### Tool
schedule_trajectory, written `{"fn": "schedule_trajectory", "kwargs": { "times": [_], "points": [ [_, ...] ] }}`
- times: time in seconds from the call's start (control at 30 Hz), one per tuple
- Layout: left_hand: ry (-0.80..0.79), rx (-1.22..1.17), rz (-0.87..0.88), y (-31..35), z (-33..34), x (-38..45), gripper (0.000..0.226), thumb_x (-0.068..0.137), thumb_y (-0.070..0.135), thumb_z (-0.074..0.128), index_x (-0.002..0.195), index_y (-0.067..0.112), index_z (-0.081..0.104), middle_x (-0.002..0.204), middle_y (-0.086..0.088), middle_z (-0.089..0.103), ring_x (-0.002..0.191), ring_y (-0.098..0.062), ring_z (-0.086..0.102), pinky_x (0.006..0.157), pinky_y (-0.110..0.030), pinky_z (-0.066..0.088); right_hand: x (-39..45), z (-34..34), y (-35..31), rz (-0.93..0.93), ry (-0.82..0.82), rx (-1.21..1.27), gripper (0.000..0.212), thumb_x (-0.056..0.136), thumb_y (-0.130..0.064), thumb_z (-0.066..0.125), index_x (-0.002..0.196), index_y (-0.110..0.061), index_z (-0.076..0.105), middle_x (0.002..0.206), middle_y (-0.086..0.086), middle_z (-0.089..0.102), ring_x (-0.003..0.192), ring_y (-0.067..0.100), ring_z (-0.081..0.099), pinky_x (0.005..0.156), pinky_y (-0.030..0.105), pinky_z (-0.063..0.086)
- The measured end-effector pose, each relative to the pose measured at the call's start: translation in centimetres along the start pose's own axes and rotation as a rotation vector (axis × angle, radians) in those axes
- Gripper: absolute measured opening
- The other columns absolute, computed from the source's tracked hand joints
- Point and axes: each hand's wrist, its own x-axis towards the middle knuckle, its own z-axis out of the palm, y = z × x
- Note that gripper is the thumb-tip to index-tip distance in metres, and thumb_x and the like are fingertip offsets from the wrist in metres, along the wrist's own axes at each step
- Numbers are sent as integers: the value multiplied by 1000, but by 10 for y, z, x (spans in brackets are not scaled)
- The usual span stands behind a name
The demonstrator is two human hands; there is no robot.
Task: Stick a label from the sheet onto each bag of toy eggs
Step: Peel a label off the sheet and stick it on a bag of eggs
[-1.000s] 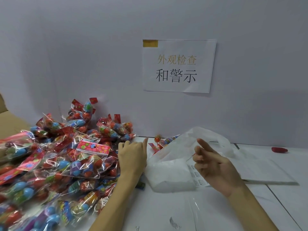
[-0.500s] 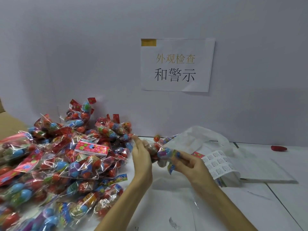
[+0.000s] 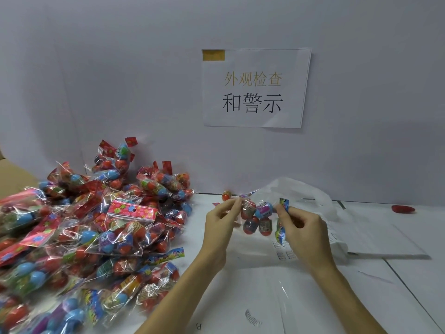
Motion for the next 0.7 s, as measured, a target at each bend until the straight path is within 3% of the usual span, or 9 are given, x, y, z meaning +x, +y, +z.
{"fn": "schedule_trajectory", "kwargs": {
  "times": [0.07, 0.17, 0.23, 0.27, 0.37, 0.47, 0.57, 0.63, 0.7],
  "points": [
    [14, 72, 39, -3, 1, 0, 30, 98, 53, 59, 115, 36, 78, 116, 4, 70, 104, -11, 64, 75, -16, 51, -1, -1, 1, -3, -9, -1, 34, 93, -52, 67, 71, -28, 76, 58, -4, 69, 54, 19, 67, 51, 45, 57],
    [2, 224, 97, -8, -1, 1, 43, 96, 65, 42, 123, 47, 71, 120, 6, 56, 107, -7, 57, 90, -19, 47, -2, -3, 0, 8, -61, 111, 27, 96, -51, 64, 75, -39, 77, 53, 1, 67, 47, 20, 64, 48, 27, 49],
    [-40, 81, 34, -5, 0, 2, 54, 103, 64, 30, 123, 41, 74, 120, -3, 61, 96, -13, 59, 93, -27, 50, -2, -3, -2, 22, -164, 279, 19, 102, -33, 63, 100, -40, 82, 77, 2, 79, 72, 20, 77, 57, 24, 56],
    [-57, -63, -18, -3, -1, 3, 59, 105, 61, 29, 119, 31, 78, 122, -10, 67, 94, -19, 62, 93, -31, 53, 0, -3, -1, 18, -212, 334, 23, 103, -22, 63, 115, -31, 80, 94, 1, 82, 87, 18, 79, 65, 25, 60],
    [-60, -316, -71, -2, -3, 8, 60, 105, 52, 44, 115, 1, 74, 116, -16, 76, 105, -29, 73, 96, -36, 56, 1, -4, 0, 64, -344, 427, 39, 103, 4, 54, 123, -20, 78, 119, 0, 78, 111, 17, 74, 90, 29, 61],
    [-7, -280, -40, -6, -6, 10, 38, 93, 36, 71, 112, 3, 67, 108, -15, 75, 99, -26, 74, 94, -37, 57, 0, -4, -2, 182, -386, 568, 54, 96, 16, 38, 108, -12, 83, 120, 8, 77, 116, 23, 71, 92, 30, 60],
    [-20, -355, -90, -8, -8, 12, 41, 86, 11, 80, 124, 13, 62, 108, -16, 75, 96, -25, 75, 86, -31, 58, 2, -3, -4, 268, -359, 674, 38, 93, 3, 43, 95, -6, 80, 110, 20, 77, 108, 35, 73, 82, 31, 61],
    [-100, -299, -90, -5, -9, 13, 36, 90, 5, 77, 124, 12, 67, 99, -11, 77, 96, -23, 72, 88, -29, 54, 2, 1, -5, 286, -273, 622, 10, 101, -14, 61, 105, -14, 70, 106, 22, 77, 102, 36, 75, 83, 43, 63],
    [-168, -182, -80, -5, -10, 13, 28, 93, 5, 74, 121, 8, 73, 103, -10, 78, 103, -24, 69, 95, -31, 51, 2, 6, -3, 335, -224, 571, 36, 90, -39, 76, 121, -29, 61, 105, 15, 79, 98, 32, 78, 84, 44, 62]
  ]
}}
